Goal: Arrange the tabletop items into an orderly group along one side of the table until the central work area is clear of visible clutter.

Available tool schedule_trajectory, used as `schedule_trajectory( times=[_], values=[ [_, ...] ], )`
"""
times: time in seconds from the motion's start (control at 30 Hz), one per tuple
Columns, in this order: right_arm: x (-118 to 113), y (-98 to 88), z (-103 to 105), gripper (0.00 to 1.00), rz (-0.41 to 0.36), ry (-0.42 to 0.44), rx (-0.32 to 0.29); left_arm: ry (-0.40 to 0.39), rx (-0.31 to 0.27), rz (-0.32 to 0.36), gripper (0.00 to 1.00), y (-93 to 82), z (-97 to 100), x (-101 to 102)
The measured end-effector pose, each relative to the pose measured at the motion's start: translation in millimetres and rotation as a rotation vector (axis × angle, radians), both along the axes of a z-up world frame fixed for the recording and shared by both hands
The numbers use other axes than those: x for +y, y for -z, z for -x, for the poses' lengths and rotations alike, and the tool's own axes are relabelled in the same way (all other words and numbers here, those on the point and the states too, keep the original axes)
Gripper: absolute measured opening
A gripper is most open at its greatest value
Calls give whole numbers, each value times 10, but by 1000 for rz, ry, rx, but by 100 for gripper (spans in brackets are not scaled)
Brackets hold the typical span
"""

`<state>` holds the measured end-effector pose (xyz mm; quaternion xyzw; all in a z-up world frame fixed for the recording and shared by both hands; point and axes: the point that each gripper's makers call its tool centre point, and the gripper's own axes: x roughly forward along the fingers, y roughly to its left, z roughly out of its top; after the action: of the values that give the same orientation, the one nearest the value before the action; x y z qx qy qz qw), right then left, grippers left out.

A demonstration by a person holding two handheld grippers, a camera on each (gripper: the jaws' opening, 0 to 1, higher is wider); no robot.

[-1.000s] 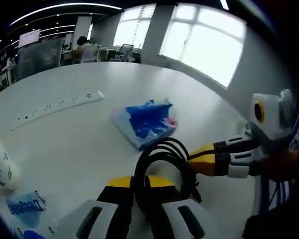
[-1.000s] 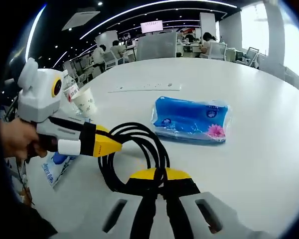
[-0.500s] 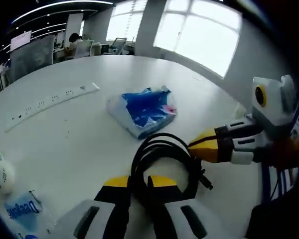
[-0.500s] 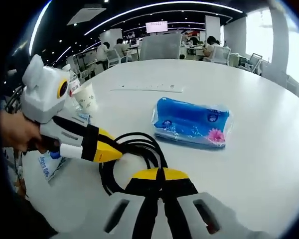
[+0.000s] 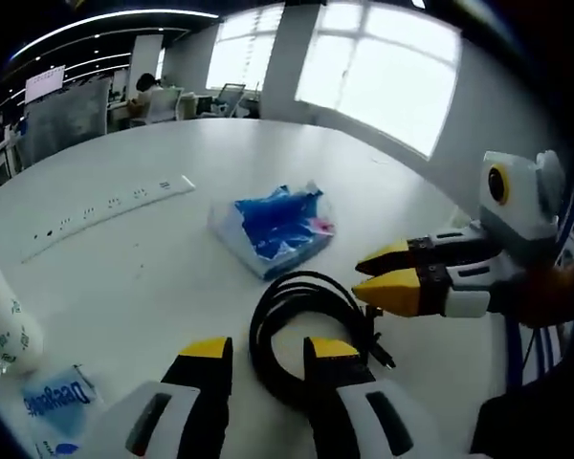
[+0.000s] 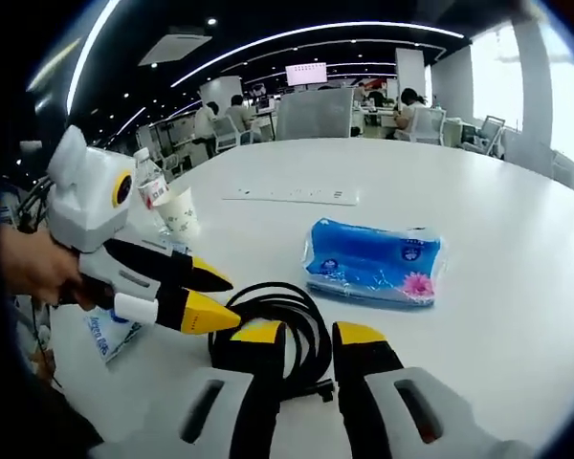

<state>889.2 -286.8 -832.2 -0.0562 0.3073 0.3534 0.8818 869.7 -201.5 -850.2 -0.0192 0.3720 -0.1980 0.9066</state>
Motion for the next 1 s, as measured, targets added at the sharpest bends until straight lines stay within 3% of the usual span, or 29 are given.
schedule_trajectory(
  times=[0.27, 0.47, 0.53, 0.7, 1.0],
  values=[
    [45, -148, 141, 41, -33, -15, -14, 40, -44, -30, 37, -147, 115, 110],
    [81, -281, 271, 55, -65, -4, -20, 80, -84, -38, 42, -387, 250, 251],
    [94, -325, 327, 57, -74, 0, -25, 111, -97, -55, 43, -343, 256, 317],
    [174, -390, 496, 64, -99, -5, -26, 155, -122, -81, 47, -451, 318, 557],
    [347, -406, 836, 72, -129, -8, -4, 251, -110, -129, 47, -455, 469, 864]
  ],
)
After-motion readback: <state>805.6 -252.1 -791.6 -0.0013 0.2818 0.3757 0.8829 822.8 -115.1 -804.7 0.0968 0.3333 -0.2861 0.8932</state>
